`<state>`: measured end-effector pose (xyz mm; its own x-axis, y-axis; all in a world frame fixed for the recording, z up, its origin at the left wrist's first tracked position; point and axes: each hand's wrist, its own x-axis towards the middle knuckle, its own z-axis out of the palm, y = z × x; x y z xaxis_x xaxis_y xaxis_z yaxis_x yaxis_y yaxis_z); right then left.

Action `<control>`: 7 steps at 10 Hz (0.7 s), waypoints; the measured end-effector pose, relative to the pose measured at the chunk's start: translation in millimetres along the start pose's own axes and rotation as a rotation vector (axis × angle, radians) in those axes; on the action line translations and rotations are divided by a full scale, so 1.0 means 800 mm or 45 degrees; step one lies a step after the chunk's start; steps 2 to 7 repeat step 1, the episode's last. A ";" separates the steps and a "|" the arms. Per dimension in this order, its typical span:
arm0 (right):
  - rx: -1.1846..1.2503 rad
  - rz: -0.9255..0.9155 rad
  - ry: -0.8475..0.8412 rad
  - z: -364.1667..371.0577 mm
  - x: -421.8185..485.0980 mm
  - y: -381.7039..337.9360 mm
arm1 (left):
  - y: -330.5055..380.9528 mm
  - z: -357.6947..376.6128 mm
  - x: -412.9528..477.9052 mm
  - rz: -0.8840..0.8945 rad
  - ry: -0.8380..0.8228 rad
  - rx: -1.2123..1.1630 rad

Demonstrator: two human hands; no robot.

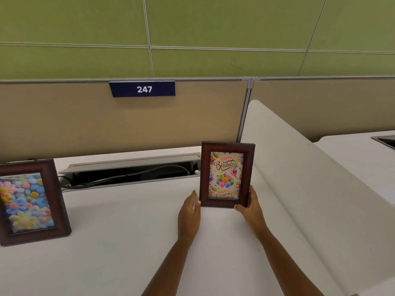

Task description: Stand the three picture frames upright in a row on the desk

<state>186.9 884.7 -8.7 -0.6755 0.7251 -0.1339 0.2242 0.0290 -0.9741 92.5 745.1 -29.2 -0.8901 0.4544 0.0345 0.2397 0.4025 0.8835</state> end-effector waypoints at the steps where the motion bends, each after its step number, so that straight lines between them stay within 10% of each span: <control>1: -0.053 -0.006 0.106 0.001 -0.016 0.003 | -0.003 -0.005 -0.016 -0.001 0.037 0.107; 7: -0.053 -0.006 0.106 0.001 -0.016 0.003 | -0.003 -0.005 -0.016 -0.001 0.037 0.107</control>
